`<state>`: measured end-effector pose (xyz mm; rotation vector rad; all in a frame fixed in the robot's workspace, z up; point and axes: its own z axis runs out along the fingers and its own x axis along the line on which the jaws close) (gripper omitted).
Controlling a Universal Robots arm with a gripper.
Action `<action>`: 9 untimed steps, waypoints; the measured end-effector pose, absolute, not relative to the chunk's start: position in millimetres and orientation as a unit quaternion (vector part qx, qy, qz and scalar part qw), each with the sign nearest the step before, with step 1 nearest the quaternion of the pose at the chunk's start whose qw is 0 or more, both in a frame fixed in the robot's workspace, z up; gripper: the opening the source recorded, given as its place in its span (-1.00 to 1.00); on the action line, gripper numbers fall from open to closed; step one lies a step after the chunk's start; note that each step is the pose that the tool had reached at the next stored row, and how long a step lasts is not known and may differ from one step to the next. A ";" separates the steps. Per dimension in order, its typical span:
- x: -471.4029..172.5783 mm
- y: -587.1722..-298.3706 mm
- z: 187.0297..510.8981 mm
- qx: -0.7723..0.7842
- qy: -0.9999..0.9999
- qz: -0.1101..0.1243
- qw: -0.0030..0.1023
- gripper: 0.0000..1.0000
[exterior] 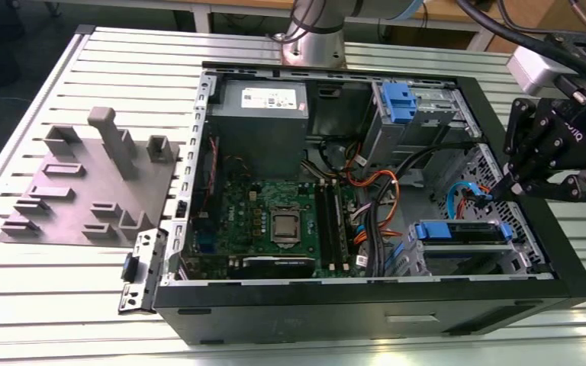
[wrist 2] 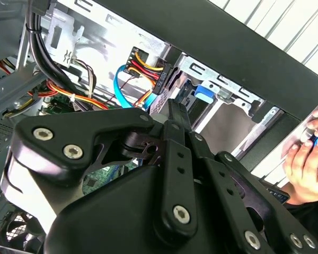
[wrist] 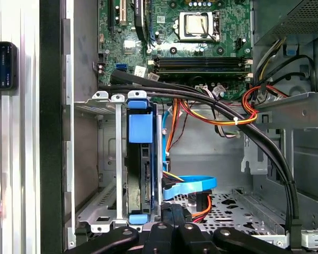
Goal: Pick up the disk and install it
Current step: 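Insert the first disk wire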
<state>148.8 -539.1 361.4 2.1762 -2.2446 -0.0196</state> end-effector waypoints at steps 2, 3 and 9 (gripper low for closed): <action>148.8 -539.0 361.3 0.696 -0.718 -0.006 0.008 -0.79; 148.8 -539.0 361.3 0.696 -0.718 -0.006 0.008 -0.79; 148.8 -538.9 361.3 0.696 -0.718 -0.006 0.008 -0.65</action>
